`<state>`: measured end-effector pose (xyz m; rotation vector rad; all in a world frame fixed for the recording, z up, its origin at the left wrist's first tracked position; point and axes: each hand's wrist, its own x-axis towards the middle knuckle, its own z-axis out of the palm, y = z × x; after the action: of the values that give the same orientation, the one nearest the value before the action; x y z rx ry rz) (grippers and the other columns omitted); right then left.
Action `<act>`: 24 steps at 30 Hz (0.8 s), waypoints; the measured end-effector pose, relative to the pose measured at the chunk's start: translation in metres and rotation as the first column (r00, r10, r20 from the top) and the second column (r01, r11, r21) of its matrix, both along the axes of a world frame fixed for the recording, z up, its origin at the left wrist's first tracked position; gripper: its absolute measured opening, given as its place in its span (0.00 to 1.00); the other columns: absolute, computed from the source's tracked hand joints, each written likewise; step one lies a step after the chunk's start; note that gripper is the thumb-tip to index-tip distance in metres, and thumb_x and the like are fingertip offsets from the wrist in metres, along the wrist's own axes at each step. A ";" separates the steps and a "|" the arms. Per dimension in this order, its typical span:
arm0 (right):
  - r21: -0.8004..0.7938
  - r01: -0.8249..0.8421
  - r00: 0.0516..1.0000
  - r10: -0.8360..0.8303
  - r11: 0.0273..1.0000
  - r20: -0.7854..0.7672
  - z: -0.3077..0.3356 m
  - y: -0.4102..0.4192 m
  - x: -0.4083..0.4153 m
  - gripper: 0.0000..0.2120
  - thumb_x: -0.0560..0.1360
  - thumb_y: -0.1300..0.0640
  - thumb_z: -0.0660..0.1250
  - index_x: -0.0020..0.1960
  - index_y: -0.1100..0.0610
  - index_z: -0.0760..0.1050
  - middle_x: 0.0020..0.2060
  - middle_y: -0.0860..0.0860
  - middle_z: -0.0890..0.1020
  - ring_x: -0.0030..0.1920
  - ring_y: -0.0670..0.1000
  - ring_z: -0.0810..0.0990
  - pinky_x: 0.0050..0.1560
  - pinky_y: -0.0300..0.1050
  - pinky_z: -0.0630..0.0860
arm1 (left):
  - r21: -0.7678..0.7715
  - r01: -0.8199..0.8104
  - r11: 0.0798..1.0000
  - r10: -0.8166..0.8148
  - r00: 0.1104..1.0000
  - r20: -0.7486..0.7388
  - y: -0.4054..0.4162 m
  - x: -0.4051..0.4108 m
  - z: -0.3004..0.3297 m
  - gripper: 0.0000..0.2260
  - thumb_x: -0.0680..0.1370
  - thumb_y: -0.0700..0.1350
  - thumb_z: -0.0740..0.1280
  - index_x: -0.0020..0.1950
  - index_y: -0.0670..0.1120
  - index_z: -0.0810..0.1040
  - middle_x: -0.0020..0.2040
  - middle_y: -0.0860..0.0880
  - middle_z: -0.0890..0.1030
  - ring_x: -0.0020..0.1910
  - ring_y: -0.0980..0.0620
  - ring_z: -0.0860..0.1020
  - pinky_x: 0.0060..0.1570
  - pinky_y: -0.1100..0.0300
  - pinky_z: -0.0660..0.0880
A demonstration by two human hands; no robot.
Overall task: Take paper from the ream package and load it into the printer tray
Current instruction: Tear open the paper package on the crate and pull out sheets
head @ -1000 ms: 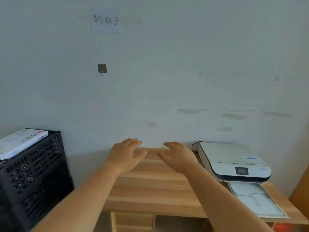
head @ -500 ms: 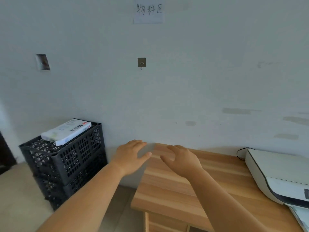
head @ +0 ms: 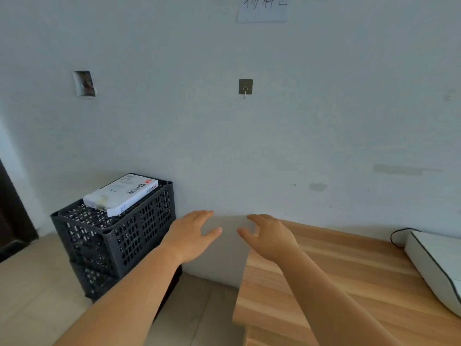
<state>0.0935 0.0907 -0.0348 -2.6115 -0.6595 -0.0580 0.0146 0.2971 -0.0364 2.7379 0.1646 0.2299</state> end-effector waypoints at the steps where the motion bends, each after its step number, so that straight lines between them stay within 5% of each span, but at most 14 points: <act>1: -0.004 0.004 1.000 -0.004 1.000 0.002 0.000 0.017 -0.005 0.31 0.74 0.32 0.58 0.72 0.46 0.67 0.71 0.47 0.71 0.69 0.51 0.70 0.65 0.50 0.70 | 0.005 0.006 1.000 -0.006 1.000 -0.002 0.017 -0.004 -0.001 0.29 0.78 0.65 0.54 0.76 0.55 0.56 0.77 0.55 0.58 0.76 0.55 0.55 0.75 0.52 0.52; 11: -0.020 0.014 0.999 -0.014 1.000 -0.028 -0.004 0.190 -0.054 0.30 0.75 0.33 0.57 0.73 0.46 0.65 0.72 0.47 0.69 0.70 0.51 0.69 0.65 0.50 0.69 | 0.002 0.021 1.000 -0.021 1.000 0.000 0.200 -0.041 -0.008 0.28 0.77 0.65 0.54 0.75 0.57 0.58 0.77 0.55 0.59 0.76 0.56 0.54 0.75 0.50 0.53; 24: -0.002 -0.077 0.993 0.076 0.997 -0.093 -0.030 0.395 -0.001 0.31 0.75 0.34 0.58 0.74 0.46 0.64 0.71 0.48 0.69 0.69 0.51 0.70 0.64 0.51 0.71 | 0.004 -0.091 0.996 0.091 0.993 -0.074 0.389 0.000 -0.027 0.30 0.76 0.66 0.55 0.75 0.56 0.59 0.76 0.55 0.61 0.75 0.55 0.58 0.74 0.51 0.57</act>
<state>0.0922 0.4852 -0.0643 -2.5742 -0.7269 0.0890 0.0148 0.6860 -0.0632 2.7443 0.3099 0.1530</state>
